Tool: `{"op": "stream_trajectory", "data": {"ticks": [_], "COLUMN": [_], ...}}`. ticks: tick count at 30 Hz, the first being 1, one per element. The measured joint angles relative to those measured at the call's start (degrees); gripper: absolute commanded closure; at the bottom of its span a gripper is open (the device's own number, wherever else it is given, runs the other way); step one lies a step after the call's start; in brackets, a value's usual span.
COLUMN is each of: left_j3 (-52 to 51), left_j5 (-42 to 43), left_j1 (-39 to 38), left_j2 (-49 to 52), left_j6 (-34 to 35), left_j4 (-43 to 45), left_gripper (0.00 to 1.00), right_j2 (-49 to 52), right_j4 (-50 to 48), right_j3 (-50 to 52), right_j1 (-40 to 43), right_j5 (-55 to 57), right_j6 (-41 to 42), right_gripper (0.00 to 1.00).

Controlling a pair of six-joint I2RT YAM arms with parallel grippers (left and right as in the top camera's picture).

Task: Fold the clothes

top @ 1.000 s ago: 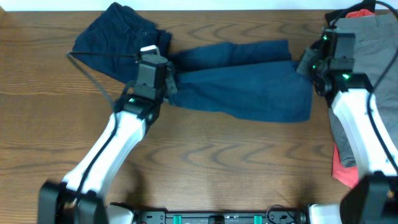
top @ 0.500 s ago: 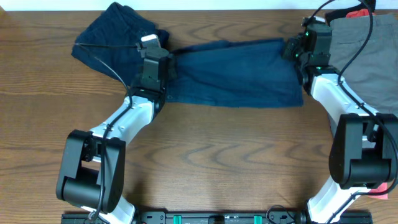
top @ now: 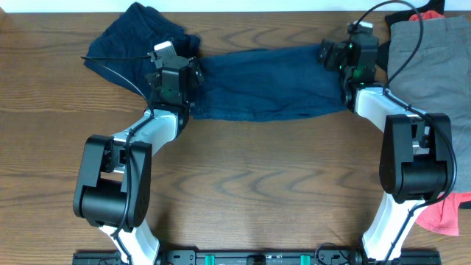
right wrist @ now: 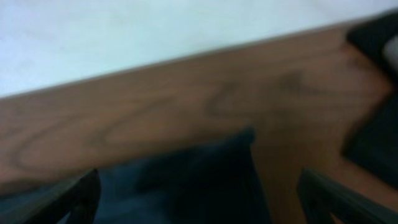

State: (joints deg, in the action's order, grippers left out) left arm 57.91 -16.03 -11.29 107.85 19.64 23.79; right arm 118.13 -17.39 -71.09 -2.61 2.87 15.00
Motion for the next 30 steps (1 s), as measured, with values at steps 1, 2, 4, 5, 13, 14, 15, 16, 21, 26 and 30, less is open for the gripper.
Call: {"op": "stream_trajectory", "data": {"ticks": [1, 2, 4, 5, 13, 14, 15, 16, 21, 26, 30], "left_j3": [0.0, 0.0, 0.0, 0.0, 0.0, 0.0, 0.0, 0.0, 0.0, 0.0, 0.1], "left_j5": [-0.1, -0.2, -0.3, -0.4, 0.5, 0.6, 0.7, 0.6, 0.7, 2.3, 4.6], "left_j1": [0.0, 0.0, -0.1, -0.1, -0.1, -0.1, -0.1, -0.1, -0.1, -0.1, -0.1], "left_j2": [0.0, -0.1, -0.4, -0.8, -10.5, -11.6, -12.5, -13.0, -13.4, -13.4, -13.4], "left_j6": [0.0, 0.0, -0.2, -0.3, -1.4, -1.5, -1.5, -1.6, -1.6, -2.4, -4.4], "left_j4": [0.0, -0.8, -3.8, -5.7, -28.1, -30.3, -32.3, -33.7, -39.9, -43.2, -46.1], "left_gripper": [0.02, 0.02, 0.02, 0.02, 0.02, 0.02, 0.02, 0.02, 0.02, 0.02, 0.02], "right_j2": [-0.1, -0.4, -1.4, -2.3, -8.5, -8.5, -8.3, -8.1, -6.5, -4.5, -4.6], "right_j4": [1.6, 4.0, 10.4, 14.4, 39.1, 40.9, 42.3, 43.0, 45.3, 50.4, 57.7], "right_j3": [0.0, -0.1, -0.2, -0.2, -0.3, -0.2, -0.2, -0.2, -0.2, -0.6, -1.2], "right_j1": [0.0, 0.0, 0.0, 0.0, 0.0, 0.0, 0.0, 0.0, 0.0, 0.4, 2.5], "right_j5": [0.2, 0.2, 0.3, 0.4, 0.6, 0.6, 0.6, 0.6, 0.5, 0.1, -1.2], "right_j6": [0.0, 0.0, -0.2, -0.3, -1.2, -1.3, -1.4, -1.6, -1.8, -1.1, 0.5], "right_gripper": [0.01, 0.01, 0.01, 0.01, 0.06, 0.08, 0.11, 0.14, 0.25, 0.32, 0.34]}}
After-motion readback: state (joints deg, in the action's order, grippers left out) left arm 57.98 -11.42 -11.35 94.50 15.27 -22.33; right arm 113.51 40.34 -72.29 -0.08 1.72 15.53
